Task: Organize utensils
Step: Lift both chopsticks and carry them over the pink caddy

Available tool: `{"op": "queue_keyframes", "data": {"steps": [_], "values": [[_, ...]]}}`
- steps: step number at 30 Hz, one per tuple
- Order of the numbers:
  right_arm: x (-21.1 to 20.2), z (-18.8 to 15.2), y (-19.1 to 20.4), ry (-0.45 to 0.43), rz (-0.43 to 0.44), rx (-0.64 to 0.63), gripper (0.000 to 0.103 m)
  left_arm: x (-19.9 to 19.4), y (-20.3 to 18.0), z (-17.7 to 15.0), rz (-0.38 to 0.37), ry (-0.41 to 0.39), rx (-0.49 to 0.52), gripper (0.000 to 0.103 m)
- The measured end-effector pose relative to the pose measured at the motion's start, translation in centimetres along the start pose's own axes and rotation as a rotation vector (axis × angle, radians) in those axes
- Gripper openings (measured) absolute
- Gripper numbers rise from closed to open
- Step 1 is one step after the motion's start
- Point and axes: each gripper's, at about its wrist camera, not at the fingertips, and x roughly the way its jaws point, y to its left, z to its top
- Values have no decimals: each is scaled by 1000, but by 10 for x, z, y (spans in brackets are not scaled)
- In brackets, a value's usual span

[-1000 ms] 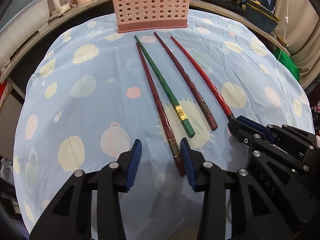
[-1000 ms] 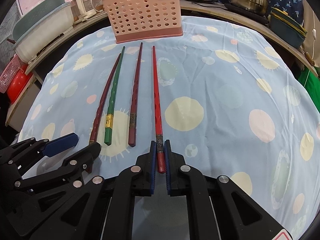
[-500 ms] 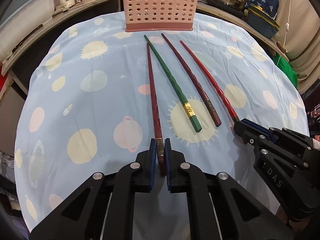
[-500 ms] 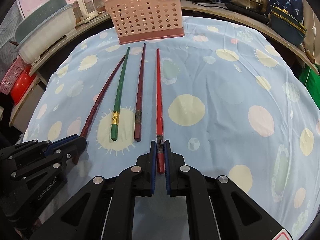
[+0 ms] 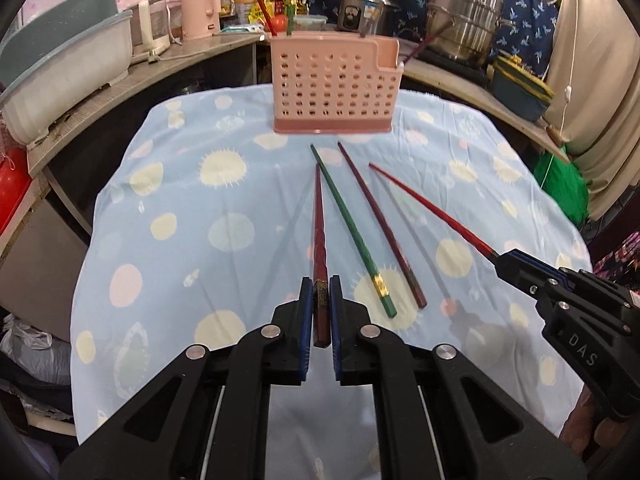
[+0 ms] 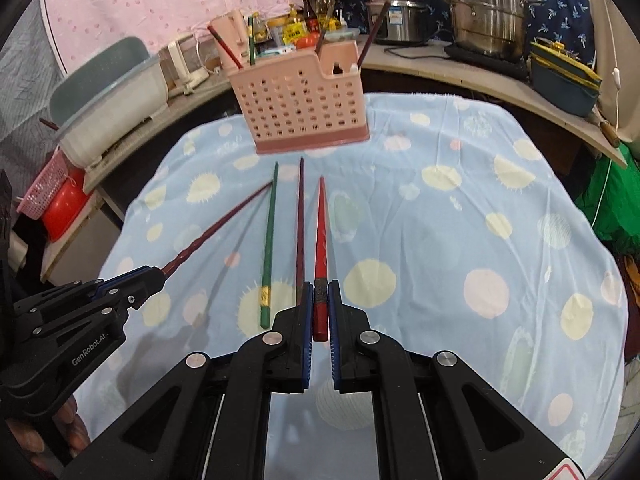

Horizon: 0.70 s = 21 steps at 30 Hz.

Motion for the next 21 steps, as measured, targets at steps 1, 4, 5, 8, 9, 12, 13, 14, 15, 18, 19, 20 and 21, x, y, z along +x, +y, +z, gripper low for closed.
{"op": "queue_keyframes", "data": {"steps": [1,4,5,8,9,12,13,14,15,18,19,20,21], "values": [[-4,4,0,-9,2,2,7,-4,1,4,-1,-9,-5,8],[-13,18,-1,-34,11,9,7,-16,6,16,-2,-40,-17,7],[-17,23,0,-46,13,10,7,-19,7,20,-2,-49,-19,7],[-24,36,0,-73,20,11,7,-28,10,35,2,-88,-22,7],[-26,41,0,-79,25,13,7,-31,11,41,5,-103,-24,7],[-30,54,1,-99,31,16,7,-39,12,58,10,-143,-24,7],[-32,60,2,-110,32,14,7,-42,13,64,10,-154,-24,7],[-33,63,3,-118,32,13,7,-44,14,70,14,-169,-25,7],[-35,67,3,-126,32,12,7,-46,14,75,15,-179,-26,7],[-39,80,5,-149,32,9,7,-51,17,91,21,-212,-30,7],[-39,83,5,-153,34,10,7,-53,18,96,25,-220,-30,7],[-40,87,6,-158,36,11,7,-54,19,102,26,-231,-32,7],[-40,91,6,-163,38,12,7,-56,20,106,27,-239,-31,7]]}}
